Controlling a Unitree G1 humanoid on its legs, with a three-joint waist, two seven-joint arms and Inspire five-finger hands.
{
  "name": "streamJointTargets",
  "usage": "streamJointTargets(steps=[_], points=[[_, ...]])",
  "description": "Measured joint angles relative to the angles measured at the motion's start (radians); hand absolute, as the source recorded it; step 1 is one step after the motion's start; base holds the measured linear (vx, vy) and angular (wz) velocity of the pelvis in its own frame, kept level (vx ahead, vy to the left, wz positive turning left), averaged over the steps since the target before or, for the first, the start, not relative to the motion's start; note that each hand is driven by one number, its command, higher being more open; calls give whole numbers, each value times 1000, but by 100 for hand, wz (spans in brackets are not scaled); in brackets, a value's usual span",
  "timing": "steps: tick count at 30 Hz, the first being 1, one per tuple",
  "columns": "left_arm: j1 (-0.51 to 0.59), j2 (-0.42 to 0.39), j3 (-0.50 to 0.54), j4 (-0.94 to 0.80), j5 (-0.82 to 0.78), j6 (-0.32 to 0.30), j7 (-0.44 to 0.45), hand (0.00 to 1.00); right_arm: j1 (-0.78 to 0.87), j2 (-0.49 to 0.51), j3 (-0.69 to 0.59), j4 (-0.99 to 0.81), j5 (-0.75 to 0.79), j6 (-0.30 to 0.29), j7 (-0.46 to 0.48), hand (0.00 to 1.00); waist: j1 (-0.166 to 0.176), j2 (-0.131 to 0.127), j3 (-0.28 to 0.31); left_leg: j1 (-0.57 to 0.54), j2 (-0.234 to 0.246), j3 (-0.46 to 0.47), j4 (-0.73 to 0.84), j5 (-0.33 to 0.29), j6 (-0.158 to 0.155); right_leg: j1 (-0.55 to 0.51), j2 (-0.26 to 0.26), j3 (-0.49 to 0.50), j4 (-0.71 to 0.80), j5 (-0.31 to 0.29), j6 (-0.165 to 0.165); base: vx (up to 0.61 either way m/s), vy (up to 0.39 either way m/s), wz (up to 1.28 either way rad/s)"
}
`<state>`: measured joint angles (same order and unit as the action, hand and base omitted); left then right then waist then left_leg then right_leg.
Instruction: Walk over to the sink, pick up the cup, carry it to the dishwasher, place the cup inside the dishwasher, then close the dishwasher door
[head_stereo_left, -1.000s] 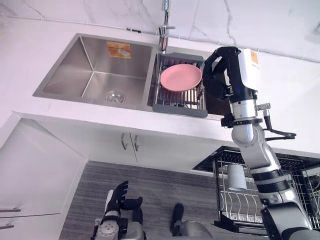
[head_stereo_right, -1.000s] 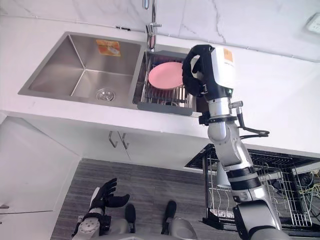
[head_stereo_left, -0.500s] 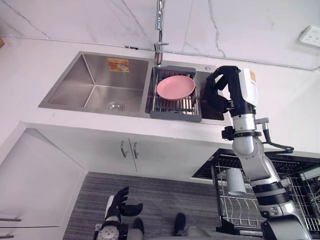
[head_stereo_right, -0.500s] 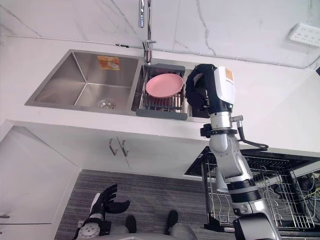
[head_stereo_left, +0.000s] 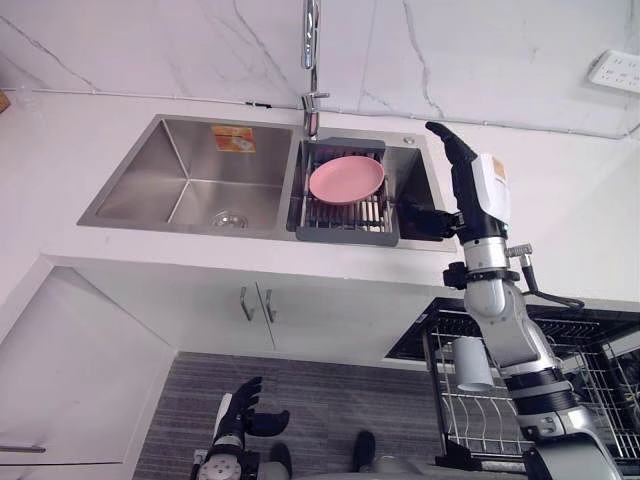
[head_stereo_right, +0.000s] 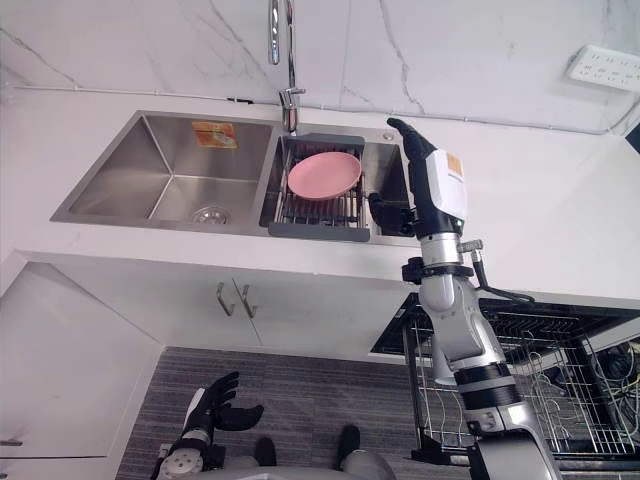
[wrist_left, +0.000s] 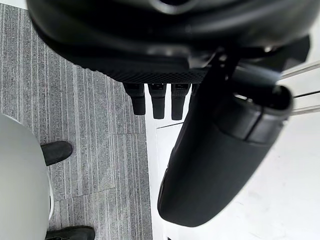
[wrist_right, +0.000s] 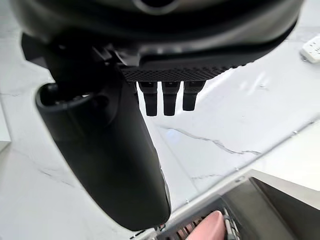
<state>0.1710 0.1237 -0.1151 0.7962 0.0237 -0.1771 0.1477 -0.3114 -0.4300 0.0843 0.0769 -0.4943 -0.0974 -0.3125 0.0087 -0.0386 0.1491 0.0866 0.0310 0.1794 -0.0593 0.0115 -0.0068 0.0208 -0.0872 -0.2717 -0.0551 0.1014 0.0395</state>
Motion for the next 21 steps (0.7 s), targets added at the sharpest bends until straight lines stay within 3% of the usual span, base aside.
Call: streamJointTargets(steps=[9, 13, 21], points=[[0, -2, -1, 5, 0, 0, 0, 90, 2, -1, 15, 89, 0, 6, 23, 90, 0, 4, -3, -3, 3, 1, 0, -2, -3, 0, 1, 1, -9, 1, -2, 0, 0, 0], [1, -13, 0, 17, 0, -1, 1, 90, -34, -7, 62, 190, -1, 17, 44, 90, -7, 21, -13, -8, -3, 0, -8, -3, -3, 0, 4, -2, -29, 10, 1, 0, 0, 0], [3, -12, 5, 17, -1, 0, 3, 90, -34, -7, 62, 190, 0, 19, 43, 90, -20, 20, -13, -7, 1, 18, -10, -3, -3, -6, 2, 9, -29, 12, 2, 0, 0, -5]])
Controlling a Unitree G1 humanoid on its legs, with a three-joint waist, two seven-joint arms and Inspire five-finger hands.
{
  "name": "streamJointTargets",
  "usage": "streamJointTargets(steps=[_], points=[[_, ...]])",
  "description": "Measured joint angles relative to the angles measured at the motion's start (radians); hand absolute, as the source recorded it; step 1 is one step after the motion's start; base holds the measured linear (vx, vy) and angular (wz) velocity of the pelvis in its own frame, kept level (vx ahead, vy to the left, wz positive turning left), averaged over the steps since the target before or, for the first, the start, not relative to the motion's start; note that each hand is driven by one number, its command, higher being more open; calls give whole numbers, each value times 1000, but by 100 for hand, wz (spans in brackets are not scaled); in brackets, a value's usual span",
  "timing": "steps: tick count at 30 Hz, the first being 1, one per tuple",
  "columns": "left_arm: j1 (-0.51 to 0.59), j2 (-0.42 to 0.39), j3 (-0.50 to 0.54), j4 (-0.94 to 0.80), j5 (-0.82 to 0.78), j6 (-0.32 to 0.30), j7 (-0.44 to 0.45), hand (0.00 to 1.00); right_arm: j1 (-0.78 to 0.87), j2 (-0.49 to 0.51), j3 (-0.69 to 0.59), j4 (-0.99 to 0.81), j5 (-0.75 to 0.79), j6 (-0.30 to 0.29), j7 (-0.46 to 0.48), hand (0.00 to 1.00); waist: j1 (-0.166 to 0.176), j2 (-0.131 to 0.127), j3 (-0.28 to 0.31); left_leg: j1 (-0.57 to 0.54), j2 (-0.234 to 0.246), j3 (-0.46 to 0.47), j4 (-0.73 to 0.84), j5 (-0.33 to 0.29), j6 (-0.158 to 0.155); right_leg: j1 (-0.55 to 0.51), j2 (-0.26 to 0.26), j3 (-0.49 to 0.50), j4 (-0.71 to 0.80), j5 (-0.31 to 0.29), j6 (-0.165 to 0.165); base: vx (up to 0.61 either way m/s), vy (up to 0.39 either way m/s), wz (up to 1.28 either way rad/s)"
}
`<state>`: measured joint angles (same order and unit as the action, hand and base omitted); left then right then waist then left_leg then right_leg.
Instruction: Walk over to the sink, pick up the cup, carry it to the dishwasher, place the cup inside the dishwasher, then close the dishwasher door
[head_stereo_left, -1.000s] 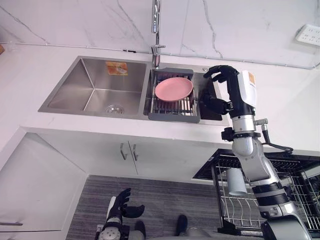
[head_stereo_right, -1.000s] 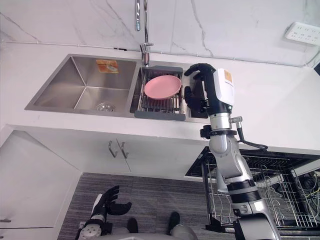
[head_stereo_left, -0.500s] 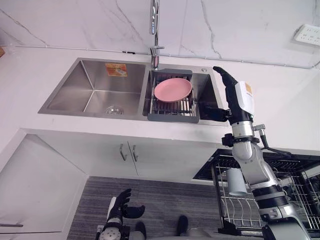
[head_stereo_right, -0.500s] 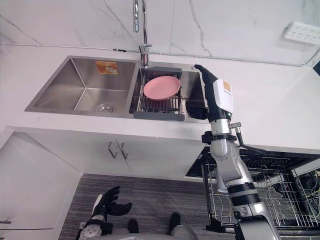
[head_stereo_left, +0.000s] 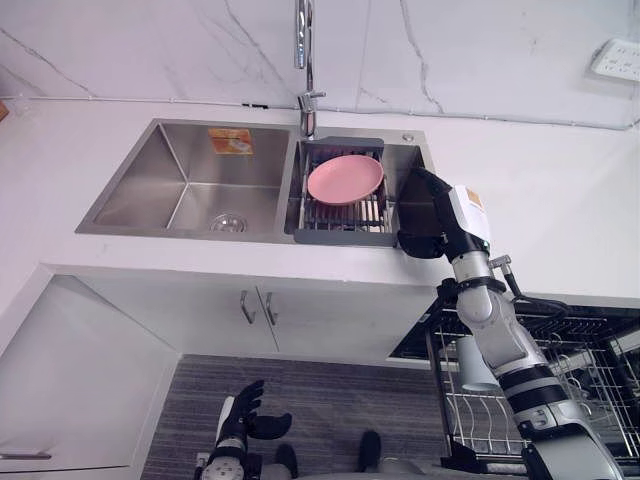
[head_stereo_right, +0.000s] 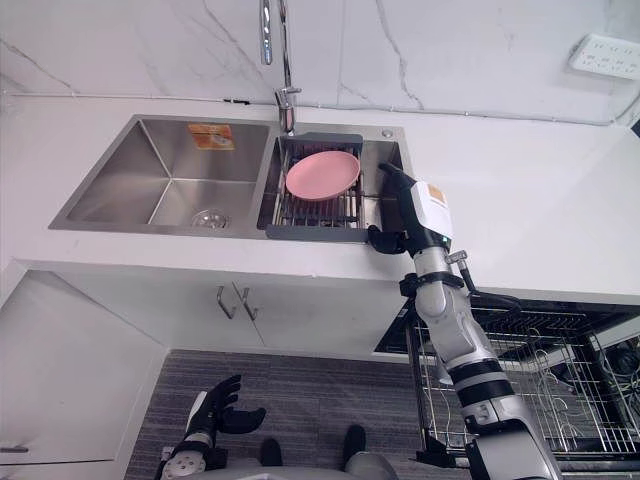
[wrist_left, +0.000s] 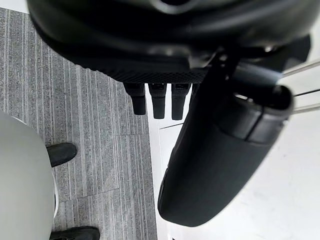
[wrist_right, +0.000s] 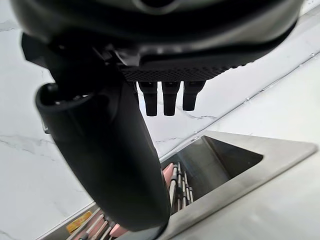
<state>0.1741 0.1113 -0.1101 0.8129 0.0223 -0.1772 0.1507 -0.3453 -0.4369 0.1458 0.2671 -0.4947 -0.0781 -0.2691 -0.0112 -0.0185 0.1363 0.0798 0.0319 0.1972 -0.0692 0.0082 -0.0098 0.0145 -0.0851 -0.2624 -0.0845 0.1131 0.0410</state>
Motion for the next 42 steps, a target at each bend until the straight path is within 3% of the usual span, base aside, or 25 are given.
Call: streamJointTargets(steps=[9, 21, 31, 37, 42], points=[[8, 2, 5, 0, -10, 21, 16, 90, 0, 0, -68, -5, 1, 49, -26, 90, -25, -1, 0, 11, 10, 4, -1, 1, -2, 18, 4, -14, 1, 0, 1, -2, -4, 2], [8, -6, 43, -11, -42, 21, 22, 90, -72, -43, 5, -15, 2, 30, -14, 90, 26, -17, 0, 15, 3, -16, -22, 1, -16, 34, -8, -55, 2, -13, 16, -12, 6, 8], [4, 3, 44, -32, -43, 17, 23, 90, -247, -65, 140, 128, 1, 17, 12, 90, 59, -43, 8, -5, -5, -38, -17, 1, -18, 27, -20, -81, 5, -16, 20, 29, 0, 8], [-9, 17, 48, -37, -45, 10, 26, 90, -369, -74, 154, 253, -1, 26, 14, 90, 81, -66, 24, -39, -11, -45, -22, -2, -21, -11, -30, -90, 21, -18, 21, 0, 15, 5], [-37, 16, 65, -17, -62, 10, 40, 90, -475, -82, 174, 346, -5, 37, 30, 90, 97, -68, 51, -52, -11, -50, -13, 6, -9, -21, -30, -98, 25, -19, 21, 35, 0, 4]])
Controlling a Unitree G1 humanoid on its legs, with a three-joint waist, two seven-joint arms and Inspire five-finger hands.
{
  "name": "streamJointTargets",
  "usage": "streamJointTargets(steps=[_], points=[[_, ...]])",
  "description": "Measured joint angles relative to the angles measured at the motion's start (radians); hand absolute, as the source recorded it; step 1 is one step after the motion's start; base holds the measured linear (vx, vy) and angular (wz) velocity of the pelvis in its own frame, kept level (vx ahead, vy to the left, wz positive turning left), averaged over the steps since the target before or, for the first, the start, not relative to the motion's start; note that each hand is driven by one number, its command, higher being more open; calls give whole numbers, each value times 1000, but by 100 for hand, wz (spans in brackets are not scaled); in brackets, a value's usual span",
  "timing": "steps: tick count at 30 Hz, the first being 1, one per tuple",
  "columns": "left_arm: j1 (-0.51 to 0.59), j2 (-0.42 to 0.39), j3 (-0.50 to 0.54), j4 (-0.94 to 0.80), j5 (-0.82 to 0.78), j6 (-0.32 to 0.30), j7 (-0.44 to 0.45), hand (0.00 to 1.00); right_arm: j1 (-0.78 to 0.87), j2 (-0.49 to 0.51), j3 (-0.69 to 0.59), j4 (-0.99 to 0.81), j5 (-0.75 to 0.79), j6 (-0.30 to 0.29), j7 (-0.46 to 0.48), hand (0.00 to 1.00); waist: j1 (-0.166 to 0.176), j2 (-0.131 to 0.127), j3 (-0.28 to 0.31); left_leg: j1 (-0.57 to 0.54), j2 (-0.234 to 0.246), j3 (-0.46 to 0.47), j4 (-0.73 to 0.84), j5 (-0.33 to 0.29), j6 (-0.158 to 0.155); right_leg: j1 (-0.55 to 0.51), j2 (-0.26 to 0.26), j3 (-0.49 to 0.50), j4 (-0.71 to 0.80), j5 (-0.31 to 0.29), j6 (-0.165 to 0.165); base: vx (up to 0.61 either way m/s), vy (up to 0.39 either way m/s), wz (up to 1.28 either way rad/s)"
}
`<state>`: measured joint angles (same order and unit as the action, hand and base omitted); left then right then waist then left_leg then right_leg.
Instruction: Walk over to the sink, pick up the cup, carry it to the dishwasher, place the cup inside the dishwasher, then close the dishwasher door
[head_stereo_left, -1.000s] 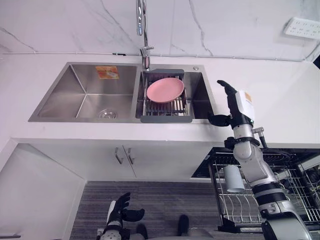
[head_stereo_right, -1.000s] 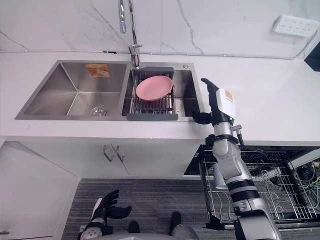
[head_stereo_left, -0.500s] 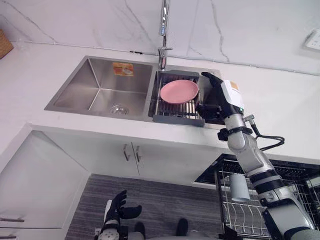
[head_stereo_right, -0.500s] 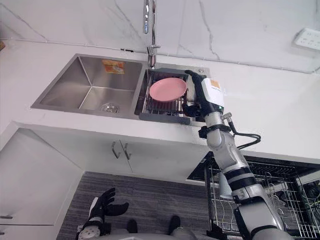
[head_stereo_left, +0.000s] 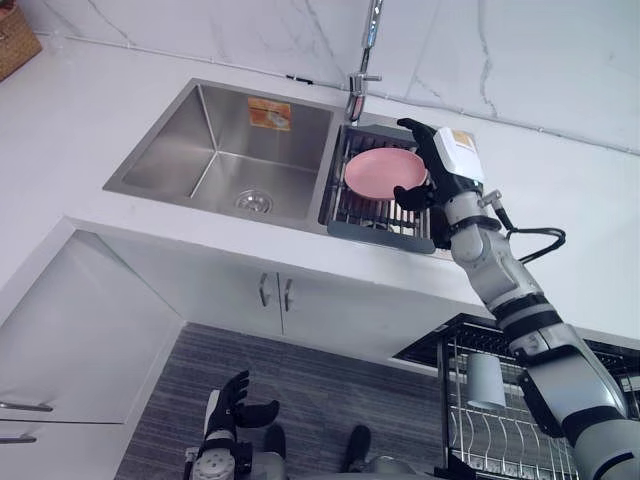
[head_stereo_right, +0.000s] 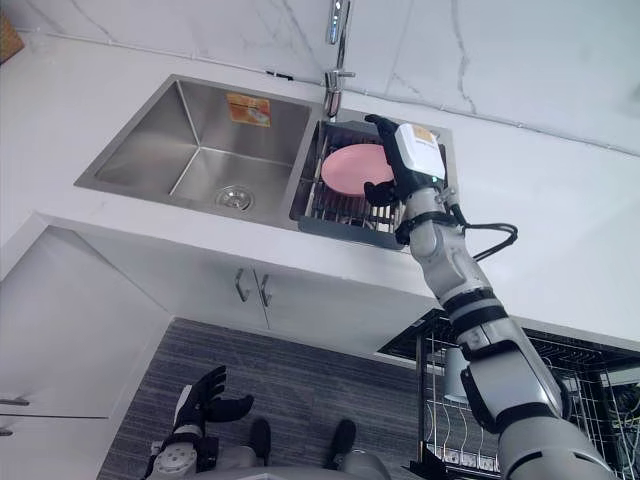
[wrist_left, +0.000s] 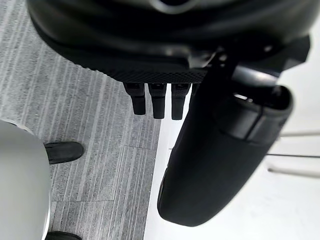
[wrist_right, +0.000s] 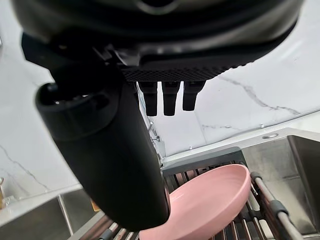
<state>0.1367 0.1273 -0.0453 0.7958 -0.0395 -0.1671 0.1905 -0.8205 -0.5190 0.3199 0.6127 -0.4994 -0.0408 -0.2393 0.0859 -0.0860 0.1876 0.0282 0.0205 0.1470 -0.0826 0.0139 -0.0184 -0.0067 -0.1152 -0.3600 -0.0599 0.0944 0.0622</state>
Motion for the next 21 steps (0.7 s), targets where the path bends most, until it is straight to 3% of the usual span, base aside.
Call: streamJointTargets(steps=[11, 21], points=[[-49, 8, 1, 0, -3, 0, 7, 90, -155, -11, 0, 137, -18, 40, 15, 90, 15, 6, 79, -69, 4, -3, 67, -21, -2, -46, -9, -17, 45, -13, -14, 9, 1, 4], [-66, 4, 11, 1, -14, 3, 8, 90, -161, -11, -31, 88, -17, 55, 11, 90, 8, 25, 114, -110, 17, 6, 143, -65, 2, -67, -10, -12, 81, -32, -18, 7, 1, -1]])
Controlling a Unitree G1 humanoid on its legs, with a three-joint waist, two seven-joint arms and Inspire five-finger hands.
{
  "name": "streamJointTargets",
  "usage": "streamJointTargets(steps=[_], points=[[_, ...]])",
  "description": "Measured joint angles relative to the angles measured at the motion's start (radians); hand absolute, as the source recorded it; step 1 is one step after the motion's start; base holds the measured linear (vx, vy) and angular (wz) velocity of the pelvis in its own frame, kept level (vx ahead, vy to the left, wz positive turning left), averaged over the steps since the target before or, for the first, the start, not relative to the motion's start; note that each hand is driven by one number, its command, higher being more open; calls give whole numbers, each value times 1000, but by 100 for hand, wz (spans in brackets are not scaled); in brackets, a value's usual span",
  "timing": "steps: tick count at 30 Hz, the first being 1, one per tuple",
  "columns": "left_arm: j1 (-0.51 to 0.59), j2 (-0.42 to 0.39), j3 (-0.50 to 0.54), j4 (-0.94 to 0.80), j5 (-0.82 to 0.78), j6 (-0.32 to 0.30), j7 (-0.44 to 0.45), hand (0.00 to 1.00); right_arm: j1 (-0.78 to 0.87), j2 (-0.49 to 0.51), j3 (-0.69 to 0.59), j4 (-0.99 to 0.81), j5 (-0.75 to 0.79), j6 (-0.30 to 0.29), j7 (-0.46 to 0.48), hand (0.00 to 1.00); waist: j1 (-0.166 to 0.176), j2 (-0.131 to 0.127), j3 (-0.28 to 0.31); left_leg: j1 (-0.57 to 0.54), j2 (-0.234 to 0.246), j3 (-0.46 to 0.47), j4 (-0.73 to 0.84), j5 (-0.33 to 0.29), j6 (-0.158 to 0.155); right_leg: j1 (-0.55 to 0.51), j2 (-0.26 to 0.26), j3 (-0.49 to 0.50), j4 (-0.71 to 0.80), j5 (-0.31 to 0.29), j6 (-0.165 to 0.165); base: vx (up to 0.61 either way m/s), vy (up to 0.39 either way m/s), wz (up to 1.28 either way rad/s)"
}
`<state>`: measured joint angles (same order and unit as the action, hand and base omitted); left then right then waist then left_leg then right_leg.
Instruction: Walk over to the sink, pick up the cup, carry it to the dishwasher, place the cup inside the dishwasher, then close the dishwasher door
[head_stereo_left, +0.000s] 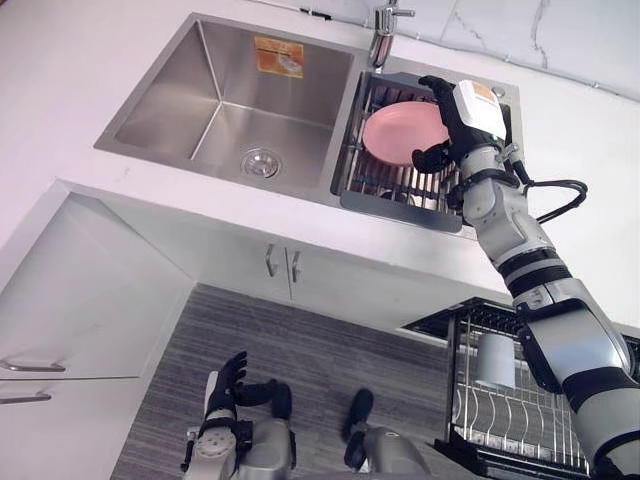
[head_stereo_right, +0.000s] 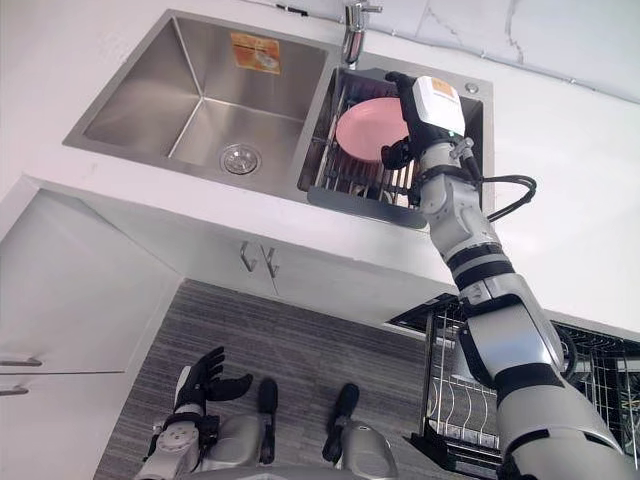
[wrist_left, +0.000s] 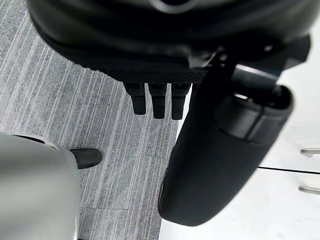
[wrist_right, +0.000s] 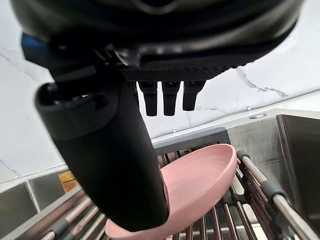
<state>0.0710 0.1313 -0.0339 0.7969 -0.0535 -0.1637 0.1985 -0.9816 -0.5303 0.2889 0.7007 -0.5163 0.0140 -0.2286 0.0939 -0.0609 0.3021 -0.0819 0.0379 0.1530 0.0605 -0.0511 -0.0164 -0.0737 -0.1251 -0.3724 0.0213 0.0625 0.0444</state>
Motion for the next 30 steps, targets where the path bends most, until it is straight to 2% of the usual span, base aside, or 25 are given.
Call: streamJointTargets(steps=[3, 6, 12, 21, 26, 30], points=[[0, -2, 6, 0, 0, 2, 0, 90, 6, -1, -32, -22, 1, 0, -8, 90, 1, 2, 1, -2, 0, 3, 13, 1, 3, 0, 0, 1, 1, -2, 3, 57, 4, -1], [0, -3, 5, -1, -1, 3, -1, 90, 25, -4, -57, -51, 2, 1, -10, 90, -1, 3, 2, 1, 4, 53, 18, 0, 2, 2, -1, -7, 6, -4, 5, 50, 16, 6], [0, -5, 4, -2, 0, 3, -3, 90, 113, -13, -57, -91, 3, -12, -8, 90, 1, 3, 2, 14, 3, 53, 18, 0, 2, 13, -4, -12, 13, -7, 4, 6, 3, 3], [7, -9, -3, 0, 0, 3, -5, 90, 180, -17, -54, -75, 3, -11, 33, 90, -11, 10, 1, 23, 3, 52, 16, 9, 7, 20, -5, -11, 21, -17, 0, -22, -3, 0], [7, -9, -12, 0, -1, 2, -5, 90, 179, -16, -45, -23, -2, -5, 34, 90, -10, 13, 0, 22, 1, 52, 6, 15, 0, 11, -7, -12, 25, -17, 1, 0, 0, 0], [7, -9, -12, 1, -4, 1, -5, 90, 171, -16, -45, -2, -28, -3, 32, 90, -9, 13, 1, 20, 0, 51, -6, 22, 8, 5, -6, -15, 24, -17, 1, 0, 0, 0]])
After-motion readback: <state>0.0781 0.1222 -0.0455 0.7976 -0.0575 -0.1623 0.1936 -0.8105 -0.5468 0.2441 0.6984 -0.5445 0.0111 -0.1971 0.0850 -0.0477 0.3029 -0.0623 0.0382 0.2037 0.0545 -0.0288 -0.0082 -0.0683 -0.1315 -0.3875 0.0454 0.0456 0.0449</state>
